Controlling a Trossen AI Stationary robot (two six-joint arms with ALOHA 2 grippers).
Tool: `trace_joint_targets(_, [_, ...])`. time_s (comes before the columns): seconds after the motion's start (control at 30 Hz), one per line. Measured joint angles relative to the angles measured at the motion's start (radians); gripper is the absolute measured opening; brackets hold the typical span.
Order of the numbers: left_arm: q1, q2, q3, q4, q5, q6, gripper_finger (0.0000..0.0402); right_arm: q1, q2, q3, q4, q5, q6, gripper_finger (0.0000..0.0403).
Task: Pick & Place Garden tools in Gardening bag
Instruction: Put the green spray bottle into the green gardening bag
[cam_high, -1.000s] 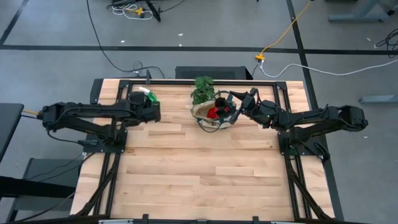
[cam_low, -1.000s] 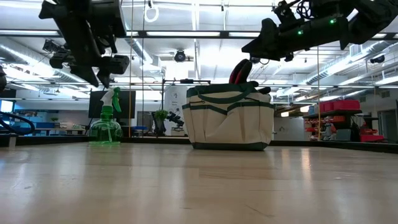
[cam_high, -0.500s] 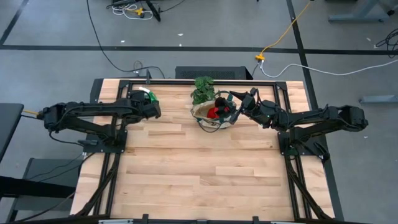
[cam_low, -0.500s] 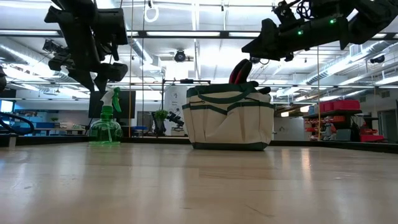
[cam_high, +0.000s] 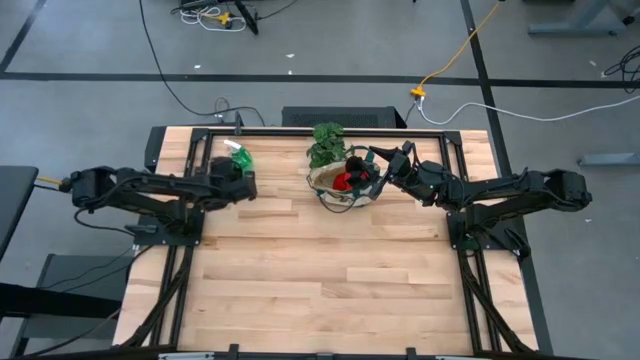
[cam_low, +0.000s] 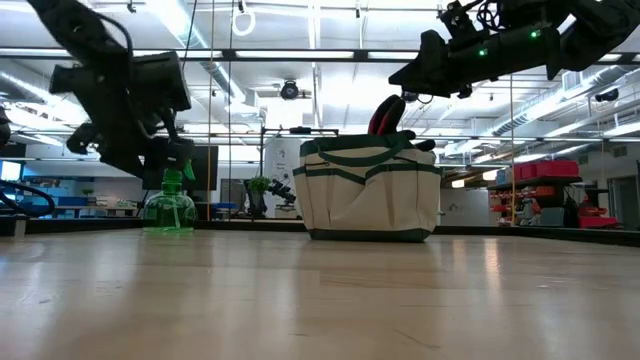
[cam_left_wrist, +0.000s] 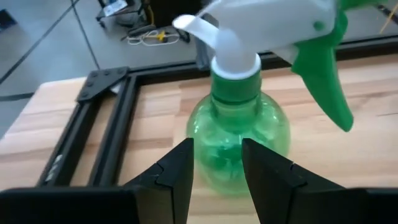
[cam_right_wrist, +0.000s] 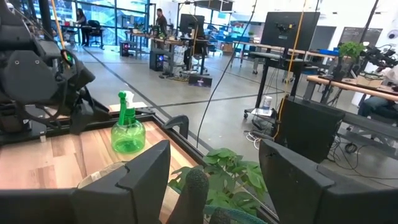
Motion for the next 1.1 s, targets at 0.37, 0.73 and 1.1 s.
trace_joint_targets(0.37, [0.011, 0.0, -0.114, 0.374, -0.034, 0.276, 0.0142, 0.0, 0.0, 0.0, 0.0, 0.001, 0.007, 0.0247])
trace_joint_targets(0.73, [0.068, 0.0, -0.161, 0.55, -0.027, 0.39, 0.0142, 0.0, 0.0, 0.0, 0.0, 0.001, 0.011, 0.0247])
trace_joint_targets(1.1, [0.183, 0.0, -0.161, 0.677, 0.111, 0.526, 0.0142, 0.0, 0.0, 0.0, 0.0, 0.0, 0.01, 0.0247])
